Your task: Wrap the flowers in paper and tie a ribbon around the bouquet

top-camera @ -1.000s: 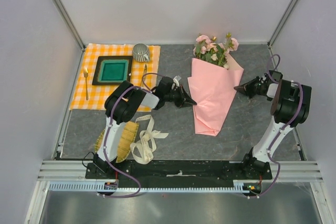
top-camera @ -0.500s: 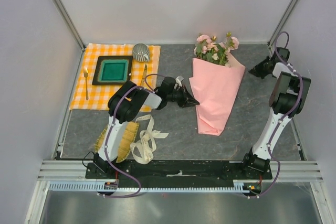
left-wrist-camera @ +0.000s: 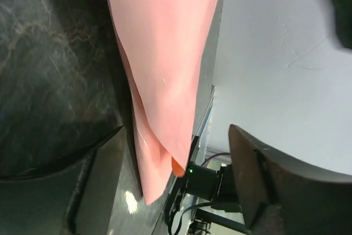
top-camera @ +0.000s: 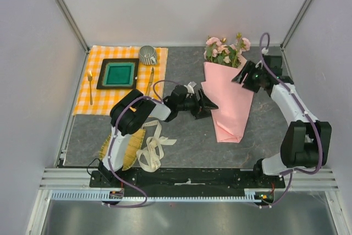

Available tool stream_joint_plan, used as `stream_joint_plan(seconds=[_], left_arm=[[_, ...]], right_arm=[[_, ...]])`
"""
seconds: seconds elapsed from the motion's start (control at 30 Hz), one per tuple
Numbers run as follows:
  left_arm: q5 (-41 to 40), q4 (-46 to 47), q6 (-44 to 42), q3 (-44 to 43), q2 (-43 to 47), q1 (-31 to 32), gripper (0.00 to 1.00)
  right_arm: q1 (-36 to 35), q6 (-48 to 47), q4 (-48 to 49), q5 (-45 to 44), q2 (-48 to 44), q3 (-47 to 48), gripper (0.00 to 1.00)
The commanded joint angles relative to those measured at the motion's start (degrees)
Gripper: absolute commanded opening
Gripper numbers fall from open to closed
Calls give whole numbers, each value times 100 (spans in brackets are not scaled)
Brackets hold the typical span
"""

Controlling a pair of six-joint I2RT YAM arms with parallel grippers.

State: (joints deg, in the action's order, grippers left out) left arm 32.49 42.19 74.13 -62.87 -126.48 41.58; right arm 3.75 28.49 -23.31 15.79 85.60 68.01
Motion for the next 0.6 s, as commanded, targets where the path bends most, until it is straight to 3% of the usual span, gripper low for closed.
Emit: stream_joint_plan(seconds=[0.0,0.17,0.23,0.43,0.53,0.57], left_arm=[[-85,-693,-732,424,711,-124,87],[108,-1318,-1400,496,1038,-335,92],[477,-1467,-1489,242,854,-466,93],[609,-1697,-1543,-980,-183,-555,94],[566,-1268,-1122,-1350,-623,-502,83],[539,-1040,-989,-1464,-728,-493,73]], right_arm=[[-321,-133,-121,521,-323,-1104,68],[-656,-335,-156,767,-921,-1763,65],[-849,-379,-200,864,-1071,-1861,64],[-1210,-257,-534,645,-1695,-2098,63],[-1201,-168,-910,434,-2231,-1933,64],[-1201,-160,-1051,347,-2406,-1723,64]])
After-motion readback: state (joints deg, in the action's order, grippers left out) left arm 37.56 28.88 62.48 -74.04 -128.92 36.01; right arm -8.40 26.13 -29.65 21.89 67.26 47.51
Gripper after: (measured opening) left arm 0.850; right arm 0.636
